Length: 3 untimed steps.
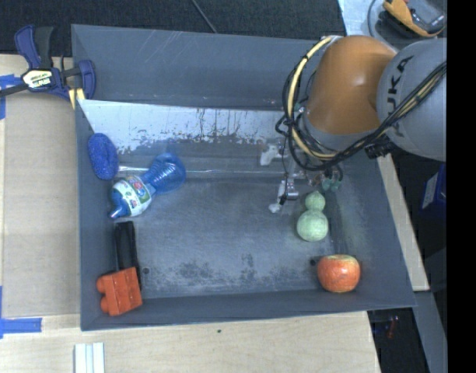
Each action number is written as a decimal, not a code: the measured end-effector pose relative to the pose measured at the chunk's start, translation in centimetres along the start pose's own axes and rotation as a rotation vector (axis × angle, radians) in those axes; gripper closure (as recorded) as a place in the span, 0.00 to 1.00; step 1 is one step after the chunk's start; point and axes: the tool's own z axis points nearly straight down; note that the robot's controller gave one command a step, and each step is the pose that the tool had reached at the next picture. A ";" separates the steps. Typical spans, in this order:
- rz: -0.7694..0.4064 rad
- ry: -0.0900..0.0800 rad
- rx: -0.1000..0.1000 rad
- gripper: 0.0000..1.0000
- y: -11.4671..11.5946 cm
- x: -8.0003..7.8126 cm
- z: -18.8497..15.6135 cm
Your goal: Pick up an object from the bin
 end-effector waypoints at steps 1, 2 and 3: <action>0.000 -0.009 0.000 0.00 0.0 -0.2 -0.5; -0.421 -0.012 0.004 0.00 -7.1 -0.8 6.8; -0.466 -0.012 0.002 0.00 -6.3 -0.6 6.0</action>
Offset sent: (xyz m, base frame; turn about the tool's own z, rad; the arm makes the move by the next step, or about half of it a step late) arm 0.0062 -0.0828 -0.0823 -0.4819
